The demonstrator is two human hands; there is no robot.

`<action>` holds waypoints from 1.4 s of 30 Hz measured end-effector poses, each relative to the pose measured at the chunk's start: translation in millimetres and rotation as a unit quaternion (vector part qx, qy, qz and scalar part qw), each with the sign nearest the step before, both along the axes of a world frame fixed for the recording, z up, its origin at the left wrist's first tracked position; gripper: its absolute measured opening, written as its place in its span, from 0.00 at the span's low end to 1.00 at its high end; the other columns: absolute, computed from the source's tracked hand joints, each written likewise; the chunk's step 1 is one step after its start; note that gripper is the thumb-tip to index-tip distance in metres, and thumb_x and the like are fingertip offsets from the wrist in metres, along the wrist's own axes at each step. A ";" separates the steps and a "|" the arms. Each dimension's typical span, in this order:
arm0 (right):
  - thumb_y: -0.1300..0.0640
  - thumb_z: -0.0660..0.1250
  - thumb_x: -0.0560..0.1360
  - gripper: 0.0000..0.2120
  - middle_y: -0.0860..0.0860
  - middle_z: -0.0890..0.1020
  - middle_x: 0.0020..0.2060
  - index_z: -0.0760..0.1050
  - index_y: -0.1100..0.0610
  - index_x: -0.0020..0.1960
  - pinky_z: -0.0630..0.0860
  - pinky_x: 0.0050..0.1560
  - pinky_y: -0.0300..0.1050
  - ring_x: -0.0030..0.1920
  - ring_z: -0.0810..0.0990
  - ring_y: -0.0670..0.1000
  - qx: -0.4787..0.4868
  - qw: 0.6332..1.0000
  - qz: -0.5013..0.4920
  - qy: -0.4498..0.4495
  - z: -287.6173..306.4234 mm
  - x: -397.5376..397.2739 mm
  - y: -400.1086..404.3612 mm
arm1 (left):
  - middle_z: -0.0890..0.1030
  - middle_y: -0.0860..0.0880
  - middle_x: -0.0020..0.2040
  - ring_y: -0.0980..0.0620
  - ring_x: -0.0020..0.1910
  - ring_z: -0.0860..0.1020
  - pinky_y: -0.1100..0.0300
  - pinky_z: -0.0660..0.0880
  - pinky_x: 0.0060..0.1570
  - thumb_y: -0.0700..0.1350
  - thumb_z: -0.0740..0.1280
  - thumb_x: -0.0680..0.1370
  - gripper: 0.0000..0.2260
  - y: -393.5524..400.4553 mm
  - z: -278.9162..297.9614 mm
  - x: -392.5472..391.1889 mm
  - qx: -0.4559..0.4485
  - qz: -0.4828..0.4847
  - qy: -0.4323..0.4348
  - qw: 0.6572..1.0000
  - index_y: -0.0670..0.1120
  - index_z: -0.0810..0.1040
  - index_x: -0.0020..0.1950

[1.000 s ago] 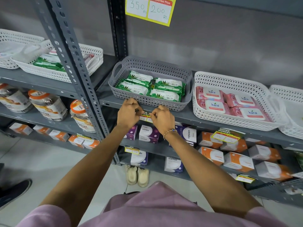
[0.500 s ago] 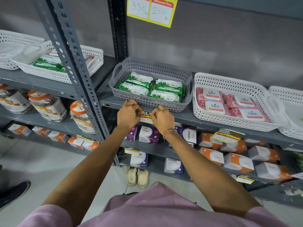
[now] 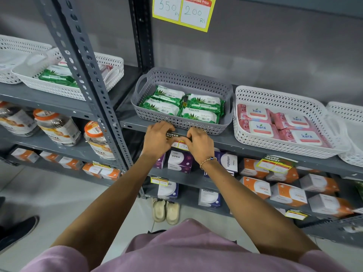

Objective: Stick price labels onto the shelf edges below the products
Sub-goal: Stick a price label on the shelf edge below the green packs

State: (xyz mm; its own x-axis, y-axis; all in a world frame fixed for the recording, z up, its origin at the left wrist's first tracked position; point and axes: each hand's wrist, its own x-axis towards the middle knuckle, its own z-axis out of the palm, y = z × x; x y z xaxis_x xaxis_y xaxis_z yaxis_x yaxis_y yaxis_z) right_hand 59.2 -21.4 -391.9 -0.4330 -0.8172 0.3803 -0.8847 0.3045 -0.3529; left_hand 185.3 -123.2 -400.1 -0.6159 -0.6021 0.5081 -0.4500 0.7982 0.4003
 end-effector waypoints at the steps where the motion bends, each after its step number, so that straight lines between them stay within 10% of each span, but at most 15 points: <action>1: 0.50 0.68 0.74 0.13 0.56 0.79 0.37 0.72 0.60 0.42 0.70 0.32 0.47 0.37 0.78 0.58 -0.001 1.000 -0.001 0.000 0.2 -0.8 -1.1 | 0.82 0.47 0.44 0.47 0.44 0.80 0.52 0.74 0.46 0.52 0.73 0.69 0.14 -0.6 -0.9 -1.6 -0.003 -0.022 -0.008 1.000 0.44 0.78 0.47; 11: 0.49 0.74 0.69 0.16 0.53 0.76 0.21 0.70 0.59 0.39 0.67 0.19 0.40 0.19 0.76 0.56 -0.010 0.995 0.013 0.101 -11.9 -10.2 -8.5 | 0.81 0.45 0.42 0.44 0.41 0.80 0.50 0.78 0.32 0.44 0.73 0.69 0.09 -15.1 -1.9 -8.8 -0.019 -0.069 -0.012 0.997 0.42 0.78 0.45; 35: 0.49 0.76 0.66 0.19 0.51 0.73 0.19 0.70 0.60 0.37 0.66 0.15 0.38 0.16 0.72 0.52 -0.013 0.983 0.043 0.175 -8.4 -36.5 10.3 | 0.84 0.42 0.46 0.46 0.46 0.82 0.60 0.75 0.53 0.34 0.70 0.71 0.07 -37.5 5.4 7.5 -0.001 -0.184 -0.022 0.983 0.39 0.82 0.49; 42: 0.60 0.65 0.77 0.08 0.59 0.77 0.29 0.68 0.63 0.44 0.65 0.22 0.45 0.26 0.77 0.60 0.014 0.998 0.029 0.059 -6.8 -29.3 31.9 | 0.81 0.40 0.57 0.45 0.54 0.80 0.51 0.76 0.59 0.21 0.64 0.64 0.26 -20.2 5.7 16.2 0.056 -0.146 -0.051 0.986 0.40 0.78 0.58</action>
